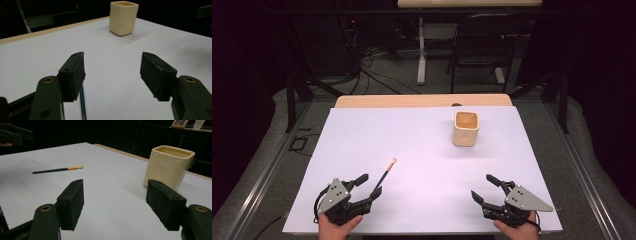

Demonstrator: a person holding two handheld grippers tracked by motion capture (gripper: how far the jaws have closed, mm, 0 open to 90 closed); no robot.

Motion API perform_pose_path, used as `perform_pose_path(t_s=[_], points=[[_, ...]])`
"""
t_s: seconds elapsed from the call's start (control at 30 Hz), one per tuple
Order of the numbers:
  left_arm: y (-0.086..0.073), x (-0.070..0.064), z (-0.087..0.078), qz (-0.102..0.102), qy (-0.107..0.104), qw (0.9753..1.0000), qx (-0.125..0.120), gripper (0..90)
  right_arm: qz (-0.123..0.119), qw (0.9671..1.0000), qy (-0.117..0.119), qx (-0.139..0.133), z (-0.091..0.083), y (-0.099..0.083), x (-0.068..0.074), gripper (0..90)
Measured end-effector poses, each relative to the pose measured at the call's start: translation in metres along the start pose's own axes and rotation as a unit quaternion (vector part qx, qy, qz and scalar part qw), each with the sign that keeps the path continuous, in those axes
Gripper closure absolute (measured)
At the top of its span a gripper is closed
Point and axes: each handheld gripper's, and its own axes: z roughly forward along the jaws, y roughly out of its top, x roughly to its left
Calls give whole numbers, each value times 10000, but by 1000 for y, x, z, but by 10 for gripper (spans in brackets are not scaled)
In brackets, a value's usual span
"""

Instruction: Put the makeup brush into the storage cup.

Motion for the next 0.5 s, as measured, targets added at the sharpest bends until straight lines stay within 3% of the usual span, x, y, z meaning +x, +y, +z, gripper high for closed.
perform_pose_path(t_s=[0.1,0.3,0.5], points=[[0,1,0,43,27,9999,94,363,-35,10000,35,64,2,-1,1,299],[6,0,1,-105,64,9996,236,369,-112,9998,116,112,3,-2,3,298],[16,-1,4,-127,88,9987,493,374,-1,9997,181,149,4,-5,3,296]])
